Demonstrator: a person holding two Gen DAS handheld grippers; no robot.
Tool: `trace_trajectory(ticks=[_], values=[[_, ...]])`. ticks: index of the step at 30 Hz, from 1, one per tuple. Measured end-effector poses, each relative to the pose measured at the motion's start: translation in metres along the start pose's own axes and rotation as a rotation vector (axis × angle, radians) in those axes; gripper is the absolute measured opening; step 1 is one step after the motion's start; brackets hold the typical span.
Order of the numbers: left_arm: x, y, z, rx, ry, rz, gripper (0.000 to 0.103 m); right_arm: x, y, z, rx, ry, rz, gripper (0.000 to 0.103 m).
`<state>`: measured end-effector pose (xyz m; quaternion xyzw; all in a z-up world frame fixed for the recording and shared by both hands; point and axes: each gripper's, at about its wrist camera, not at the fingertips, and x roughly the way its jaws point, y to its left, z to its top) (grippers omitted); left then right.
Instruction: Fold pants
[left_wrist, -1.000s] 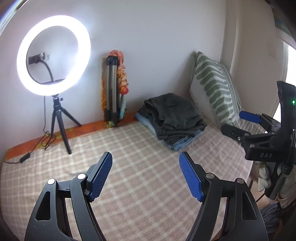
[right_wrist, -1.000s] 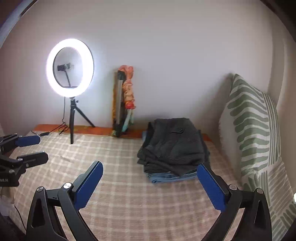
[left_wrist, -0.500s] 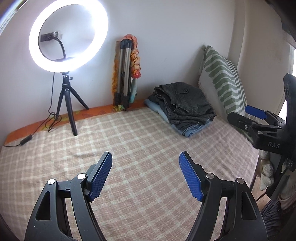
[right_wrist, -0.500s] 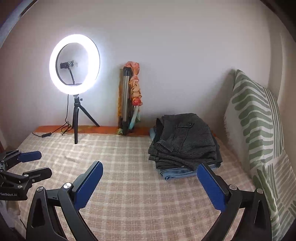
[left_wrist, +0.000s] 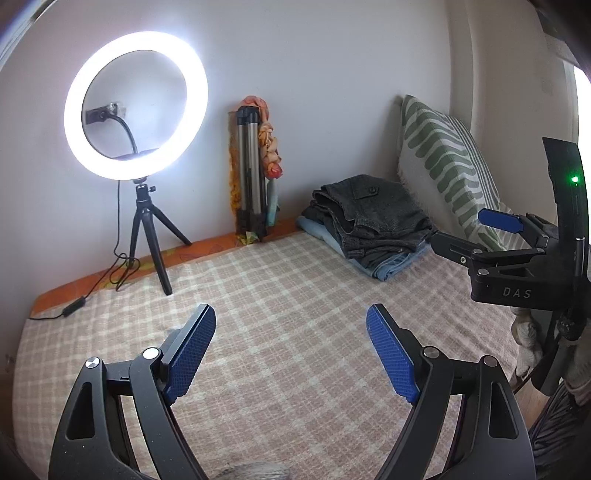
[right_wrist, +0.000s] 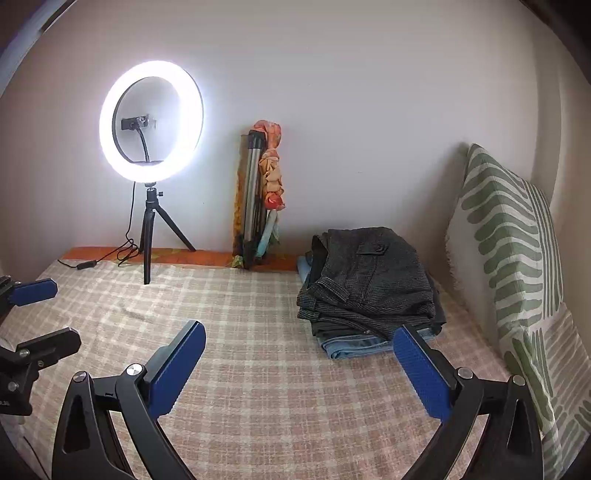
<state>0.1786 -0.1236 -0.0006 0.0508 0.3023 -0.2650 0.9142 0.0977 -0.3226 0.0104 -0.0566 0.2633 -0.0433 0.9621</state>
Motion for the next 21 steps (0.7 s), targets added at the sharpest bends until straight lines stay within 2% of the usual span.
trace_trajectory(ticks=[21], values=[[-0.004,-0.005,-0.0001,0.028,0.003,-0.006,0.084,0.0002,-0.0022,-0.0027,0.01,0.01,-0.001,0.103]])
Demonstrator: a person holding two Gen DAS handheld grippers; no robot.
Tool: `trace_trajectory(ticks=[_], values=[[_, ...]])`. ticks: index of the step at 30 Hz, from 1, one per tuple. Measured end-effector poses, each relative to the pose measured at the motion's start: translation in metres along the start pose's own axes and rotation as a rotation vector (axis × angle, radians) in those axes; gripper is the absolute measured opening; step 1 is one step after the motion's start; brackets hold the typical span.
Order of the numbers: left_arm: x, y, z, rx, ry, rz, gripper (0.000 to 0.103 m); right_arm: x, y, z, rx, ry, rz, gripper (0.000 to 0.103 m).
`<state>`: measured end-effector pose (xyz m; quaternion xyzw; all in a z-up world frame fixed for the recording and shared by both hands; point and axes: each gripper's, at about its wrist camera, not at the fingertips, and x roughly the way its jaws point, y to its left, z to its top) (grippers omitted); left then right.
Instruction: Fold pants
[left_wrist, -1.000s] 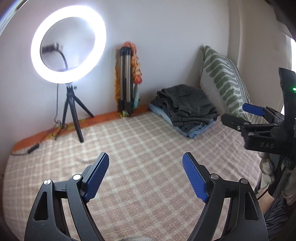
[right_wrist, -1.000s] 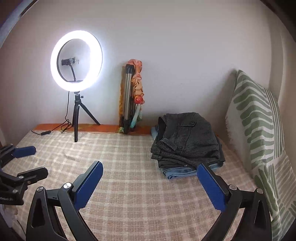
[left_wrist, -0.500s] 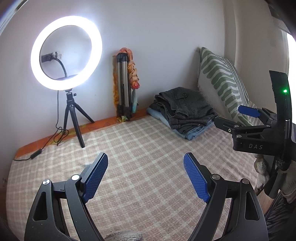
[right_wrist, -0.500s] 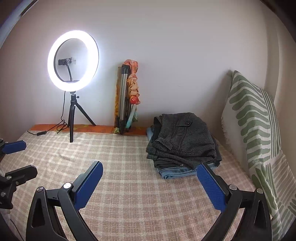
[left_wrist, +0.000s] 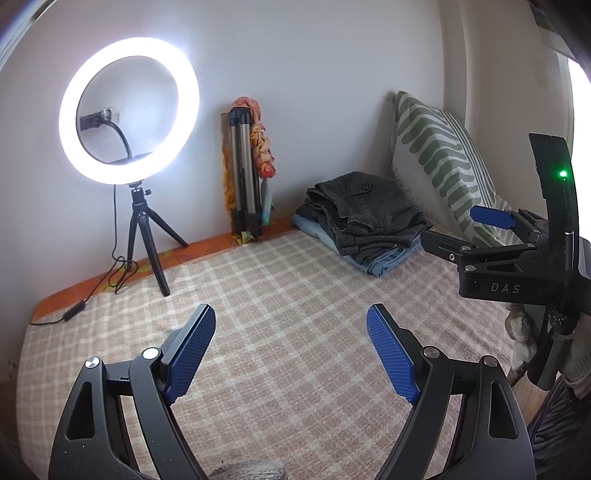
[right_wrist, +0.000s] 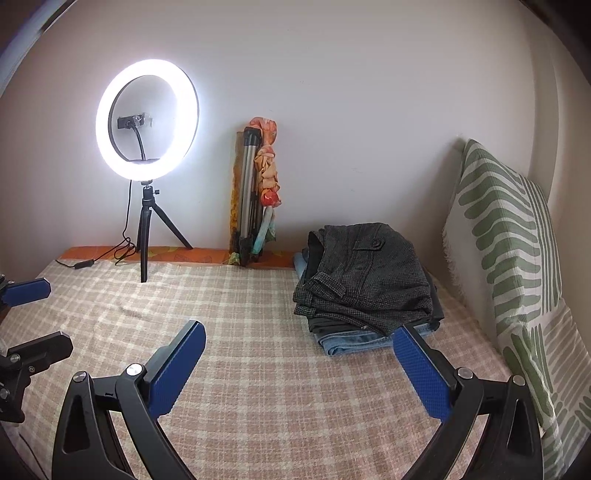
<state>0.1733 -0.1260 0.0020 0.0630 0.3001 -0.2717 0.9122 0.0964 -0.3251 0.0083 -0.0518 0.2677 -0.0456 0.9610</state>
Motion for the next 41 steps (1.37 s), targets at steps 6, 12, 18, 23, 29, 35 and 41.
trace_trajectory(ticks=[6,12,18,23,29,35,41], values=[[-0.0015,0.0007,-0.0001,-0.003,0.002,-0.006,0.084,-0.0007,0.0008,0.0004,-0.001,-0.004,-0.003,0.103],[-0.0045,0.001,0.0009,-0.004,-0.006,-0.003,0.084,-0.0023,0.0027,0.0,-0.007,-0.008,-0.006,0.103],[-0.005,0.0004,0.0013,-0.001,-0.003,-0.003,0.084,-0.0028,0.0027,0.0001,-0.004,-0.01,-0.007,0.103],[-0.0059,0.0,0.0021,0.0,-0.004,-0.002,0.084,-0.003,0.0034,0.0002,-0.003,-0.009,-0.005,0.103],[-0.0064,0.0009,0.0024,-0.004,-0.004,-0.001,0.084,-0.0035,0.0027,0.0006,-0.006,-0.011,-0.005,0.103],[-0.007,0.0018,0.0027,-0.009,-0.004,-0.004,0.084,-0.0037,0.0036,0.0008,-0.006,-0.009,-0.005,0.103],[-0.0075,0.0023,0.0028,-0.016,-0.008,-0.006,0.084,-0.0048,0.0053,0.0011,-0.008,-0.009,-0.002,0.103]])
